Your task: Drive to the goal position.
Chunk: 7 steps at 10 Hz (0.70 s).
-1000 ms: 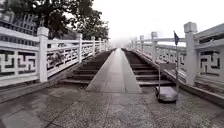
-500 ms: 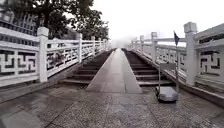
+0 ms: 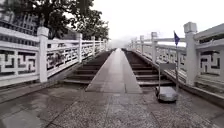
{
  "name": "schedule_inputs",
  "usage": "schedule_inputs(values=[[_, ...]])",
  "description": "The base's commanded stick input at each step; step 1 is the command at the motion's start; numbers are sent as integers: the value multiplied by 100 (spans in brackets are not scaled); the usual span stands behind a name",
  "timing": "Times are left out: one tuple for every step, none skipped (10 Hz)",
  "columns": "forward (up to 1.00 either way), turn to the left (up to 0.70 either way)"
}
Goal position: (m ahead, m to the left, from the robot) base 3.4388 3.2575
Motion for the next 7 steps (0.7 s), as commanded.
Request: schedule_inputs(values=[[3,1],[3,1],[3,1],[3,1],[3,1],[3,1],[3,1]])
